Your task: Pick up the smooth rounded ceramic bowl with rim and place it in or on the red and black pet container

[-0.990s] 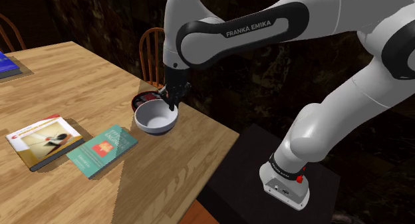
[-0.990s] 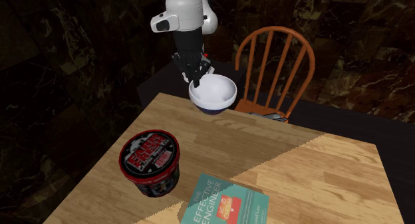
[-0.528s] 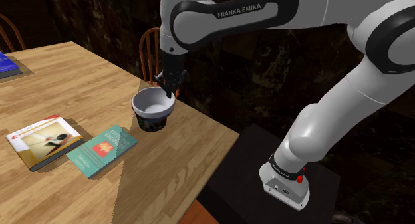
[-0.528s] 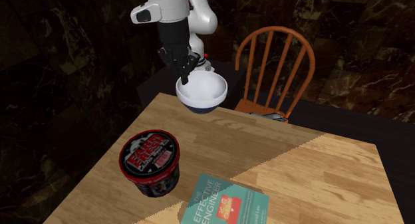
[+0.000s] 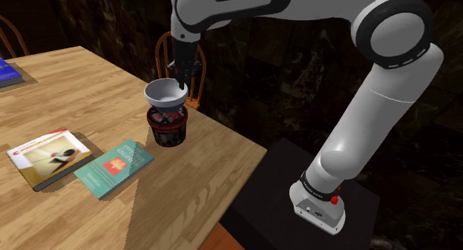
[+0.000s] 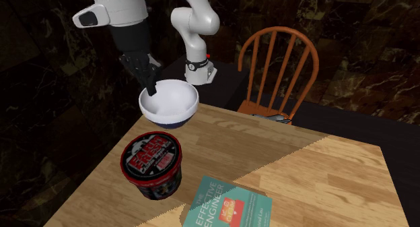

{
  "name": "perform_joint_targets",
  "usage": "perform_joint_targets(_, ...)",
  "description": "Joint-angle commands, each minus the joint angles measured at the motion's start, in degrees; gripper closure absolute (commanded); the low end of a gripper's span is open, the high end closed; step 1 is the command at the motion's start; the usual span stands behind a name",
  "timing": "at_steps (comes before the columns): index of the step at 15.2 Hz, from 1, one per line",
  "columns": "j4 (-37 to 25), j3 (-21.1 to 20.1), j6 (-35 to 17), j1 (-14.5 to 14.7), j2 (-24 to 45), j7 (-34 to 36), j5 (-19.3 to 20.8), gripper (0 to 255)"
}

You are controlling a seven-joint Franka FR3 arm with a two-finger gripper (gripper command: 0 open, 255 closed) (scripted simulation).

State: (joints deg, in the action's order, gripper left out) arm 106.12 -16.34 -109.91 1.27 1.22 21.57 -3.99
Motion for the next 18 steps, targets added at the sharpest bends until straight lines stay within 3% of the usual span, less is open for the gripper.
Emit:
perform_joint_targets(1,-4.74,0.59,1.53,-0.57,3.37,-0.85,0.95,255)
perform_joint_targets(6,-17.97,1.97,6.07,-1.60,12.49,-2.96,3.08,255)
perform_joint_targets(18,-9.84,2.12,-2.86,-1.67,13.33,-3.32,3.21,255)
